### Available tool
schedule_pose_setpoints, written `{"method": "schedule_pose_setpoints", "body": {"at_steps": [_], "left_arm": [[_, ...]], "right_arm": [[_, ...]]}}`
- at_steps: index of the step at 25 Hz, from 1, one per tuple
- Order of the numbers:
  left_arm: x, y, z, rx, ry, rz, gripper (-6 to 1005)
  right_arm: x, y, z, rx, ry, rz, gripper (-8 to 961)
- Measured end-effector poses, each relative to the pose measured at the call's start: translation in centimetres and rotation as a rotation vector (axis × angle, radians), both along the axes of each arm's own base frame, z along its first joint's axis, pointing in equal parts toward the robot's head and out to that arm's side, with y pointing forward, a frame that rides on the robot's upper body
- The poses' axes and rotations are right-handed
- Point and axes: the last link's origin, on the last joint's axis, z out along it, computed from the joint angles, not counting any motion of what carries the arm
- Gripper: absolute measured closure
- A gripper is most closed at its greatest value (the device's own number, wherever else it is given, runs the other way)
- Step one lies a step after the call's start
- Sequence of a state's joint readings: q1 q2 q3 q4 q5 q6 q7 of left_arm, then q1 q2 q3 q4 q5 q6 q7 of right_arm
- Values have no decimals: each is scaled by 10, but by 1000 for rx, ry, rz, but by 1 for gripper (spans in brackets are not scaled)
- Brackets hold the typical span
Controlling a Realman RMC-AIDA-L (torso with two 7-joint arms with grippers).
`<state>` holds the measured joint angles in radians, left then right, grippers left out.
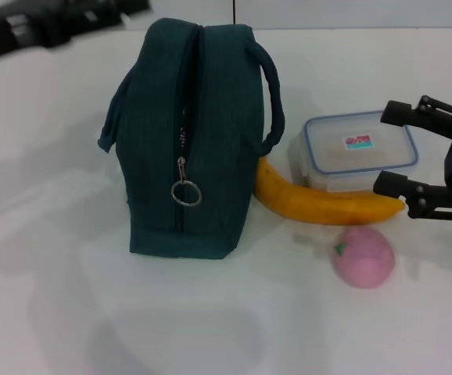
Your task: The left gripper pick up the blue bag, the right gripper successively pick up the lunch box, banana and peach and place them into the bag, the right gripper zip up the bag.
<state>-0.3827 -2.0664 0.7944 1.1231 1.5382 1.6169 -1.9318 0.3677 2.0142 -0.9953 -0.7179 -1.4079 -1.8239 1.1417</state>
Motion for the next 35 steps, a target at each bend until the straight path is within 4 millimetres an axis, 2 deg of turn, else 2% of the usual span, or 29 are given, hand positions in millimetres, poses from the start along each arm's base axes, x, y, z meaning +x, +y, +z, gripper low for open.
{"method": "schedule_pose_setpoints", "body": {"at_steps": [4, 10, 17, 23, 35], "left_arm": [[-6, 12, 14, -84, 72, 187, 130], [-7, 27, 7, -229, 192, 358, 133], [10, 35, -8, -356, 295, 399, 137], [22, 45, -18, -385, 384, 414, 140], [35, 57, -14, -382, 425, 423, 146]], "right_arm": [[5, -2, -1, 9, 6, -16, 94], [9, -5, -3, 14, 15, -28, 94], [9, -5, -3, 15, 16, -30, 94], [10, -5, -4, 13, 17, -32, 94], [13, -8, -7, 8, 29, -39, 95]]}}
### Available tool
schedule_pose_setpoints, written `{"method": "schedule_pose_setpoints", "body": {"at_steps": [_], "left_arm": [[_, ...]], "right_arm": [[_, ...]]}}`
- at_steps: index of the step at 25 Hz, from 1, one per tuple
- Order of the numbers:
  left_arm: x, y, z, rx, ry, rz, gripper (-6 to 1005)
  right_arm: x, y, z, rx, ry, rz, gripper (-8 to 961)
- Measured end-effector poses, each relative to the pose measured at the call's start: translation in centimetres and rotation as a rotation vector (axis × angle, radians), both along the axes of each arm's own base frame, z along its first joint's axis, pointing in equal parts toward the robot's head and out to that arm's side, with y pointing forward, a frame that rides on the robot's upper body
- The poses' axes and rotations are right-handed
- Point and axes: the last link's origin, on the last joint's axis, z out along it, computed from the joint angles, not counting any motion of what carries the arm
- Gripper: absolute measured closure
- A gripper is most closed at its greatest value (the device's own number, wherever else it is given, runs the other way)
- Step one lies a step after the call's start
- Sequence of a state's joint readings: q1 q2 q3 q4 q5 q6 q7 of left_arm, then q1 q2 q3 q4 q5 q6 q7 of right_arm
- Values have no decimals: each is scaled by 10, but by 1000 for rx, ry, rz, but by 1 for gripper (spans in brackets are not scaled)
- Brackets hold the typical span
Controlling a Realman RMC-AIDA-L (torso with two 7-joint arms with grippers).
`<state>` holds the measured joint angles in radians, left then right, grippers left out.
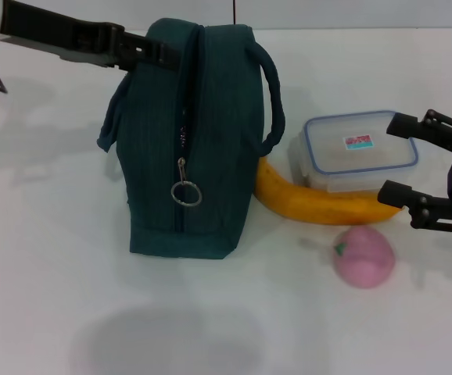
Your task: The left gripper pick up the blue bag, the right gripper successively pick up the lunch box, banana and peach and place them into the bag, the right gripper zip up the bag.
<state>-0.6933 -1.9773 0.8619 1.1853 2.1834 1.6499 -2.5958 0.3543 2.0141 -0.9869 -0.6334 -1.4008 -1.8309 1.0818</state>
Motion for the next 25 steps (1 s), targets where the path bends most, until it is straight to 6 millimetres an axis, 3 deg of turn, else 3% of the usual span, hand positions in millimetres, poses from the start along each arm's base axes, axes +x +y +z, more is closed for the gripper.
{"method": "schedule_pose_setpoints", "body": {"at_steps": [13, 18, 25], "left_arm": [[-4, 8, -5, -38, 56, 53, 153], [-3, 10, -3, -39, 66, 47, 386], [-2, 11, -3, -41, 68, 44, 631]], "right_arm": [[3, -4, -4, -11, 12, -13, 95], [6, -6, -5, -13, 16, -24, 95], [8, -9, -6, -12, 23, -28, 95]]}}
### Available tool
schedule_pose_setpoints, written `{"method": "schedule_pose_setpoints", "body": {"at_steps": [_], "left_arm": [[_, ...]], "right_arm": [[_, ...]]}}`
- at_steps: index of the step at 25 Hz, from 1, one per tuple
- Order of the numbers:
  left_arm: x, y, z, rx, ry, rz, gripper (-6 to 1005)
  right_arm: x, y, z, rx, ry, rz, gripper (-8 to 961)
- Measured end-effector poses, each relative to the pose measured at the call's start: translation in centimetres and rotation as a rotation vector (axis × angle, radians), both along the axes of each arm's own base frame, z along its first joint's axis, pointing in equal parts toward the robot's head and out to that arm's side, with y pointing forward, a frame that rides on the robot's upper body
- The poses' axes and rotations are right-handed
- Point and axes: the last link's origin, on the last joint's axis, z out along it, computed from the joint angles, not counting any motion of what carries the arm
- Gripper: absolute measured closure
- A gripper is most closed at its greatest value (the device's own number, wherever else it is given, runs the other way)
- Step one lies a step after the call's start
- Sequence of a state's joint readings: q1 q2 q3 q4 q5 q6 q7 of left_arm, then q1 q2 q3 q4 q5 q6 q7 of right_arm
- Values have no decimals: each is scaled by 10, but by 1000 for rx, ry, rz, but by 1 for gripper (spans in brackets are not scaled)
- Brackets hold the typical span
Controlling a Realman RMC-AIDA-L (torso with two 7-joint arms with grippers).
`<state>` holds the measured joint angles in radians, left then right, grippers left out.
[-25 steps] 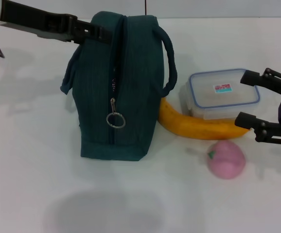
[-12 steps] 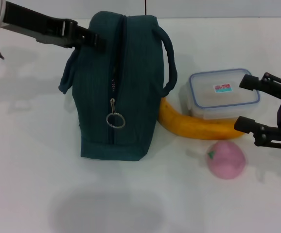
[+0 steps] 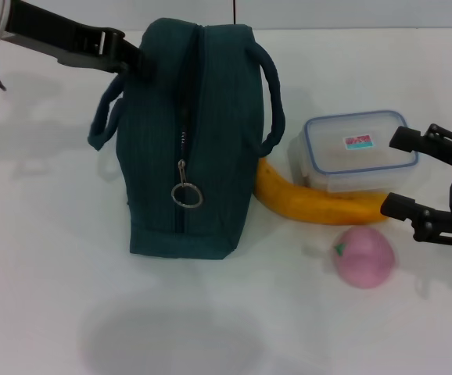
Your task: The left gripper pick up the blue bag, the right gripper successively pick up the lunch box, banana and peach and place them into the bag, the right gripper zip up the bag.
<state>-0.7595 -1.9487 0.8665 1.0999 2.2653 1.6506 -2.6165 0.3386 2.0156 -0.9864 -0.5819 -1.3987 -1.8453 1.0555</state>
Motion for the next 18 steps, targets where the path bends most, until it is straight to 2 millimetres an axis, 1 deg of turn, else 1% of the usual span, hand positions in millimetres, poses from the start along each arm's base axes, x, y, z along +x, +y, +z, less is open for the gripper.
{"method": "schedule_pose_setpoints", "body": {"at_steps": [4, 7, 10, 14, 17, 18], "left_arm": [[0, 0, 0, -1, 1, -2, 818], [0, 0, 0, 1, 2, -8, 932], [-1, 0, 1, 8, -4, -9, 937], [-1, 0, 1, 10, -11, -5, 943], [-2, -1, -1, 7, -15, -4, 947], [-1, -1, -2, 6, -17, -4, 949]], "right_arm": [[0, -1, -1, -7, 6, -1, 95], [-1, -1, -1, -9, 23, -1, 95], [-1, -2, 0, -5, 68, -16, 95], [2, -2, 3, 23, 169, -84, 96], [11, 0, 7, 81, 291, -196, 96], [16, 3, 8, 117, 347, -264, 96]]}}
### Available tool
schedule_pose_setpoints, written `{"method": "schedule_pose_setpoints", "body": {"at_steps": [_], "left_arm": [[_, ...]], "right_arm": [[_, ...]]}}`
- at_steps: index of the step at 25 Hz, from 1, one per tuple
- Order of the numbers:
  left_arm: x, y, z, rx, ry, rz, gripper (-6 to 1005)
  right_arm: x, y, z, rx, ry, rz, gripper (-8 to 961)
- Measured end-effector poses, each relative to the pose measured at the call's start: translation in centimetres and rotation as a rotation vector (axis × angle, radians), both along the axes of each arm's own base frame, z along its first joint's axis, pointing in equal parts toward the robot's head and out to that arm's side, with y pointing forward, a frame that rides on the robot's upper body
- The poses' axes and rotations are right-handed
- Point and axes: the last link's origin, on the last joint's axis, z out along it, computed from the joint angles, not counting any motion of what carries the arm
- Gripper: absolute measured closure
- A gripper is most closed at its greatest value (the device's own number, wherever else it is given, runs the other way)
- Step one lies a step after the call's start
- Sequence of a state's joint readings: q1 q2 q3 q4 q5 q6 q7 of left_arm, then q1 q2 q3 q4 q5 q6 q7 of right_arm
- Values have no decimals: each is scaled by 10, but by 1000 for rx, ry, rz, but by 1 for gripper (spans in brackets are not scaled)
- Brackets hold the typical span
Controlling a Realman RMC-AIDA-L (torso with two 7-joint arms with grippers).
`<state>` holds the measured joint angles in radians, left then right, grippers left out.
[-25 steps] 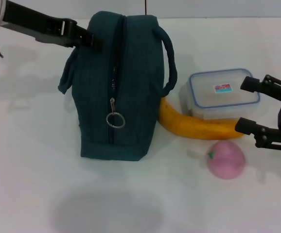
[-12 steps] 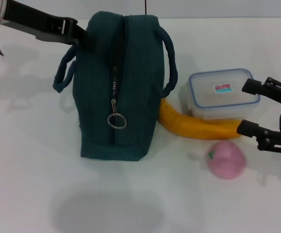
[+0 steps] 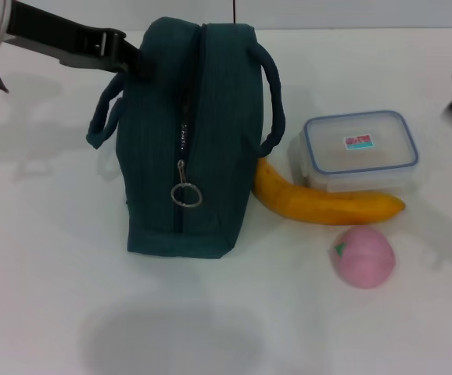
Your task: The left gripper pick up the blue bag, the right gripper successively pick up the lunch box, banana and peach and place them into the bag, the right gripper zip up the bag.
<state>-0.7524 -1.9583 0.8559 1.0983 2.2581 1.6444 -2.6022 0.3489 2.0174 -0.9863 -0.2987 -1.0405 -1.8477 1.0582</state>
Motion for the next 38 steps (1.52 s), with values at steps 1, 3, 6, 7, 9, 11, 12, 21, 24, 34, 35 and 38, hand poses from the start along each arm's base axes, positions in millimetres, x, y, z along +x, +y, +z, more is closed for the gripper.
{"method": "schedule_pose_setpoints", "body": {"at_steps": [1, 3, 6, 7, 9, 11, 12, 21, 24, 34, 35, 38], "left_arm": [[0, 0, -1, -2, -1, 0, 949], [1, -1, -3, -5, -4, -2, 949], [1, -2, -4, -7, -7, -6, 949], [1, -2, -5, -8, -8, -7, 949], [0, -2, -5, -9, -8, -7, 949], [0, -2, -6, -11, -8, -10, 949], [0, -2, -7, -12, -7, -11, 949], [3, -2, -10, -16, -2, -39, 949], [3, -2, -10, -16, -1, -43, 948], [3, -4, -13, -19, -7, -53, 948], [3, -4, -13, -19, -7, -54, 948], [3, -4, -13, -19, -6, -56, 948]], "right_arm": [[5, 2, 2, 29, 42, -59, 96], [21, 7, 4, 82, 112, -208, 96], [43, 12, 3, 105, 173, -393, 96], [49, 14, 2, 102, 192, -445, 96], [62, 18, -3, 81, 235, -564, 96], [72, 22, -9, 49, 266, -663, 96], [76, 25, -12, 31, 273, -702, 96], [83, 50, -45, -155, 160, -867, 108], [73, 54, -54, -207, 110, -825, 115], [58, 56, -64, -318, 117, -767, 139], [57, 55, -63, -323, 123, -762, 142], [54, 54, -64, -340, 135, -746, 149]]}}
